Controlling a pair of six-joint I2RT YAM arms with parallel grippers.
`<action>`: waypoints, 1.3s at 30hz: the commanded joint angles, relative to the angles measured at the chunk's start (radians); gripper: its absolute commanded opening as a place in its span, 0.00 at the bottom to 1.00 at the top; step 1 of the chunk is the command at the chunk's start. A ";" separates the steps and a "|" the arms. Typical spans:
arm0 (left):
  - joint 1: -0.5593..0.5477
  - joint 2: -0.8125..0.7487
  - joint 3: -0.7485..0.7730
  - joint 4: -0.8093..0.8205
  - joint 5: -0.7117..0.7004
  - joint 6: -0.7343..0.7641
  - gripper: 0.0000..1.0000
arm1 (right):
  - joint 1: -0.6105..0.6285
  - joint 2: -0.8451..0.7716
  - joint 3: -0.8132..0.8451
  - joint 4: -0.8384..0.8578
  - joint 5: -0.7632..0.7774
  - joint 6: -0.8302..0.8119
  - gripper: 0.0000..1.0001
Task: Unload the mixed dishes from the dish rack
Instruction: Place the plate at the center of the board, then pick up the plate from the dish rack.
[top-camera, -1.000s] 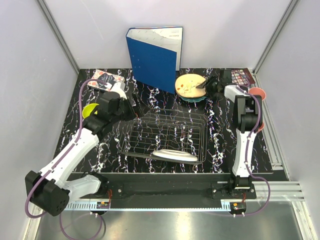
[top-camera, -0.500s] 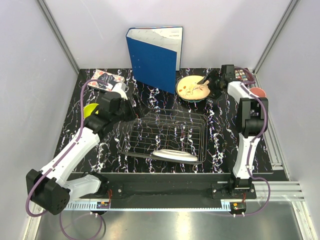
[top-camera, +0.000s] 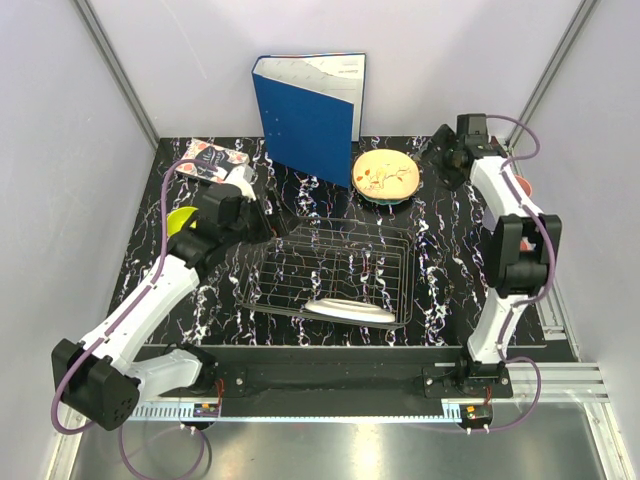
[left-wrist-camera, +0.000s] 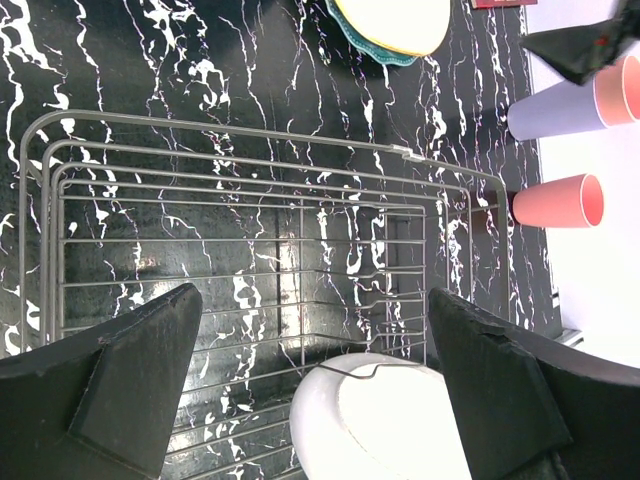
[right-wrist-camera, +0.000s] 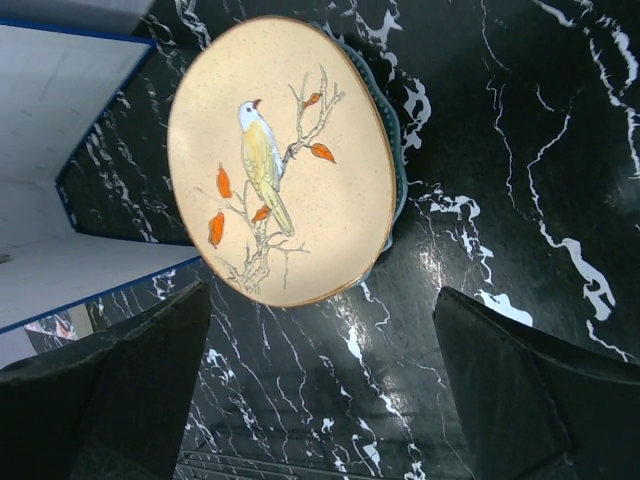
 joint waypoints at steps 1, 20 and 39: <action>-0.019 -0.007 0.024 0.022 0.053 0.076 0.99 | 0.019 -0.208 -0.082 0.019 0.040 -0.026 1.00; -0.587 -0.450 -0.288 0.396 -0.029 1.140 0.99 | 0.223 -0.835 -0.446 0.190 -0.086 -0.025 0.99; -0.694 -0.291 -0.348 0.232 0.088 1.167 0.92 | 0.223 -0.878 -0.558 0.185 -0.060 -0.002 0.98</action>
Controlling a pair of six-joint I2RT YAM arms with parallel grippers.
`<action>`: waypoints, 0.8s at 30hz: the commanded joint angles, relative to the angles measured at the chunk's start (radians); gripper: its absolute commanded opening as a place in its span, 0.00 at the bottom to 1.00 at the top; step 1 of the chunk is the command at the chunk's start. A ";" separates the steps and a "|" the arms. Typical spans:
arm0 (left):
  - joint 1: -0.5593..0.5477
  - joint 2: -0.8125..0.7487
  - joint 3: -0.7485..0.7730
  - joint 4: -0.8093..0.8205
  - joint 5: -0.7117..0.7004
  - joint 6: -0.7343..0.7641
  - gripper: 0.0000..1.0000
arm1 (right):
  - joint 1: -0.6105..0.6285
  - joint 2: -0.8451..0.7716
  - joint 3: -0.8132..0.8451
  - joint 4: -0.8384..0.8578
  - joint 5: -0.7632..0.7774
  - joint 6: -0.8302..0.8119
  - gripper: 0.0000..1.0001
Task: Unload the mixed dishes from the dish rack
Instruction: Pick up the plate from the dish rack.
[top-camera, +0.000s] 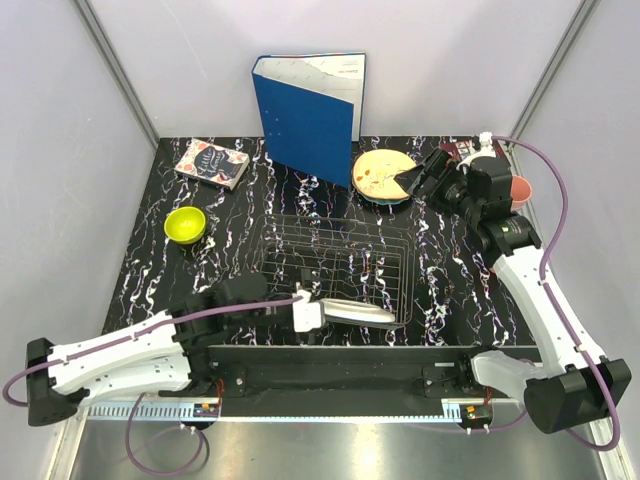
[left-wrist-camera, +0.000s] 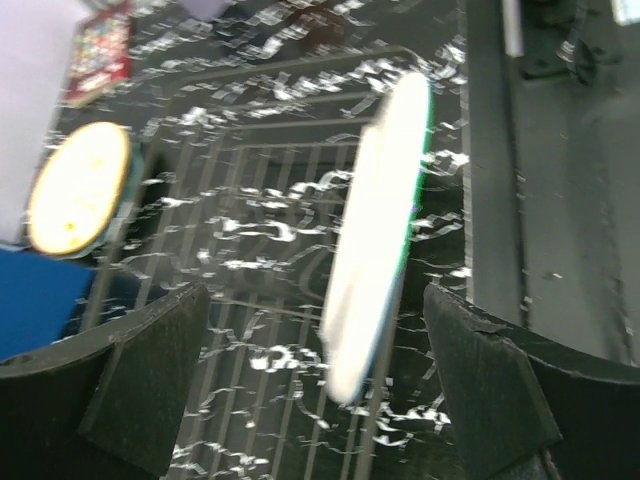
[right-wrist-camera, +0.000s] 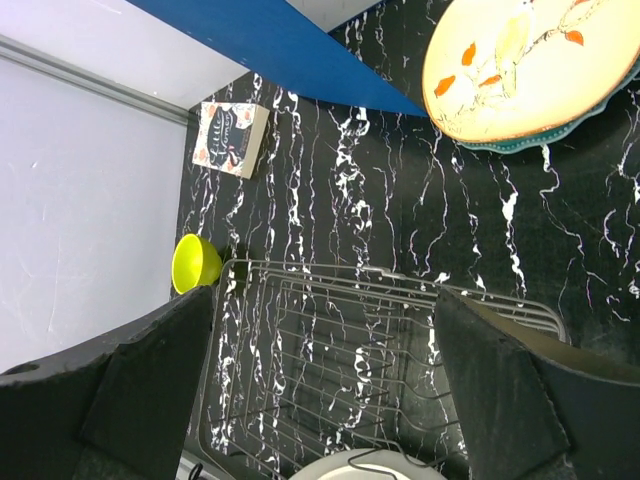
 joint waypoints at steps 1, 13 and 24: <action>-0.013 0.053 -0.035 0.083 0.041 -0.006 0.92 | 0.007 -0.034 -0.020 0.019 0.011 0.015 0.98; -0.012 0.255 -0.012 0.212 0.093 0.030 0.43 | 0.005 -0.049 -0.061 0.020 0.019 0.038 0.98; -0.012 0.246 0.031 0.174 0.082 0.034 0.00 | 0.007 -0.069 -0.084 0.022 0.013 0.041 0.98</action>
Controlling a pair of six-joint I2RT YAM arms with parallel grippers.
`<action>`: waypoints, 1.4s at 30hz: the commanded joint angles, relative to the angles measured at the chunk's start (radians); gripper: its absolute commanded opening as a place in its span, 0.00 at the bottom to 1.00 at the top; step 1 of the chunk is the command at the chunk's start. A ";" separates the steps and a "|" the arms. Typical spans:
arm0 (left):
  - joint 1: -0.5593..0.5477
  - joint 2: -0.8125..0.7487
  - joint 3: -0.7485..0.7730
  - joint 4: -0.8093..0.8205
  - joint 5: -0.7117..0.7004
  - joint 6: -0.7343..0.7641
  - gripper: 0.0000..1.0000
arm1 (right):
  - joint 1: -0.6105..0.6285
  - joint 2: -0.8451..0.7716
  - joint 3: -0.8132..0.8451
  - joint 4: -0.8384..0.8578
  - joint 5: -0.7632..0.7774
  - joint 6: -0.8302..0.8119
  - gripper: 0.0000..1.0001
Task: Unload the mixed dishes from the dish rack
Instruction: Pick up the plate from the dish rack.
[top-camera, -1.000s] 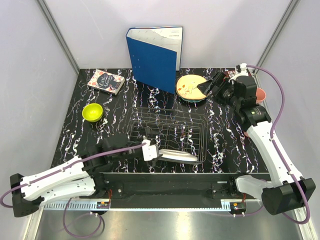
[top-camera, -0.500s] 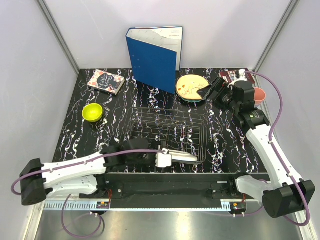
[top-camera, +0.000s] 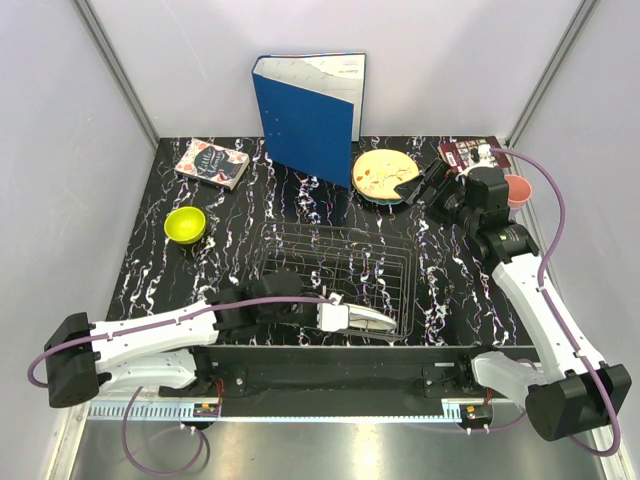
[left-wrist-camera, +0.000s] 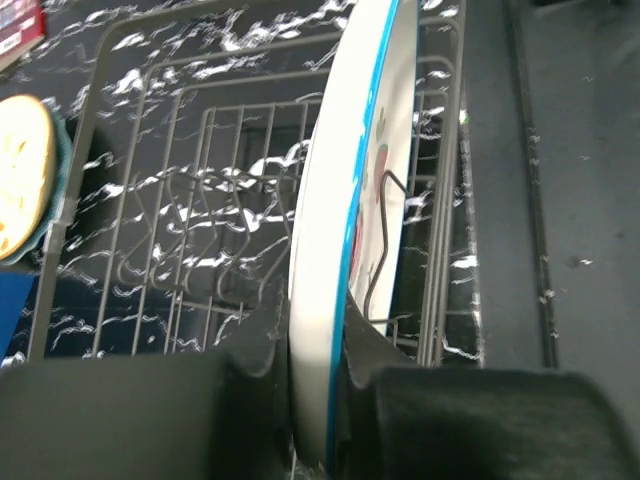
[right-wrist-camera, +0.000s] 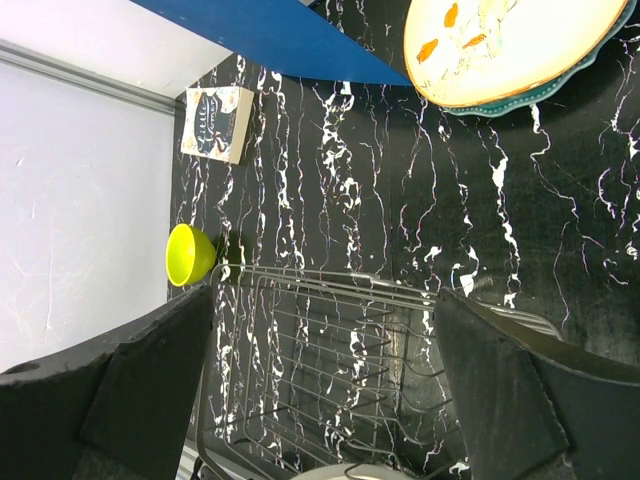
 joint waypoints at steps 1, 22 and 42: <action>-0.014 -0.009 0.060 0.026 0.052 -0.014 0.00 | 0.006 -0.031 -0.002 0.027 0.011 0.004 0.98; -0.012 0.028 0.285 0.298 -0.534 0.098 0.00 | 0.008 -0.032 0.061 0.022 0.019 -0.037 0.98; 0.463 0.094 0.884 -0.188 -0.271 -1.037 0.00 | 0.006 -0.100 0.213 -0.039 0.062 0.006 0.98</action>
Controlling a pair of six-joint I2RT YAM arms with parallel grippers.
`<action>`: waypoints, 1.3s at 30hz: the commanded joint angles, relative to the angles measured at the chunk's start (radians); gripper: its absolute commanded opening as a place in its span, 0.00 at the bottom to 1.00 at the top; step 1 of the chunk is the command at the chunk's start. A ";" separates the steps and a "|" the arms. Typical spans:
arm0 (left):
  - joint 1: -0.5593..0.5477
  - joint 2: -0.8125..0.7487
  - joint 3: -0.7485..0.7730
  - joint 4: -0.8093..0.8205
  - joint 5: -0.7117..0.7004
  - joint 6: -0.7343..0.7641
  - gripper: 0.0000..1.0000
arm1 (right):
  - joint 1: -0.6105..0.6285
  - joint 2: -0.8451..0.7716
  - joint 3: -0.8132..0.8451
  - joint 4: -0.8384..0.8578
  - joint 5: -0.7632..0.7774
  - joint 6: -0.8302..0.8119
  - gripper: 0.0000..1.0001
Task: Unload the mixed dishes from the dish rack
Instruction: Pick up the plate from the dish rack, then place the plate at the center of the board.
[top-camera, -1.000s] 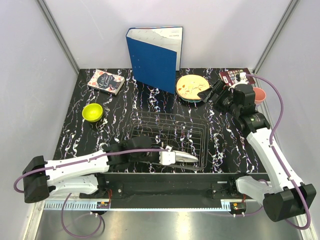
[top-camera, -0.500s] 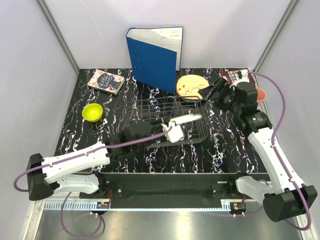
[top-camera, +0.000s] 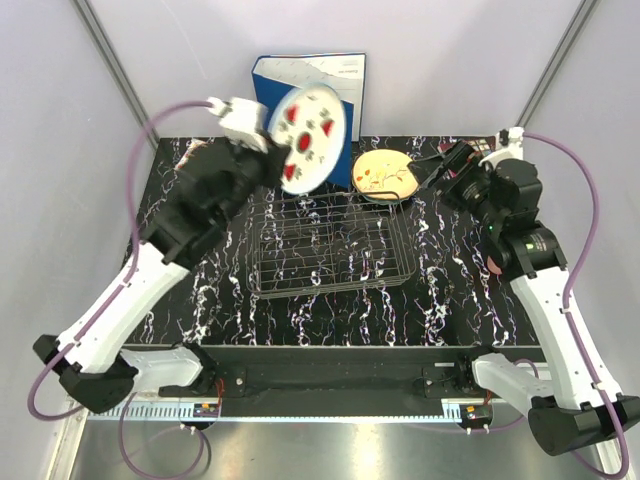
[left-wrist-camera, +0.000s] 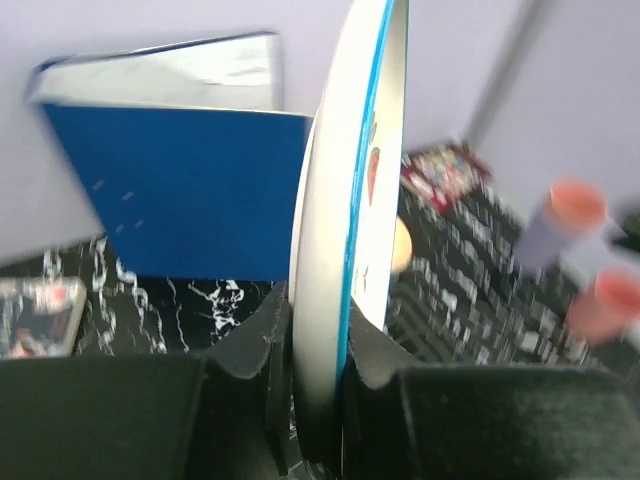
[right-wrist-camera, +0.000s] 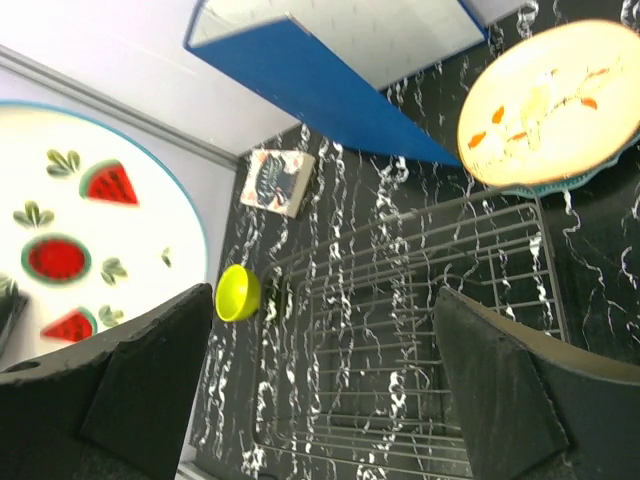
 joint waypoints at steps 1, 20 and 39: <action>0.110 -0.057 0.044 0.043 0.188 -0.488 0.00 | 0.006 -0.026 0.068 0.002 0.012 0.024 0.98; 0.248 0.107 -0.198 0.692 0.848 -1.162 0.00 | 0.020 0.015 0.024 0.186 -0.291 0.150 0.97; 0.234 0.135 -0.252 0.761 0.878 -1.210 0.00 | 0.023 0.061 -0.011 0.252 -0.332 0.147 0.57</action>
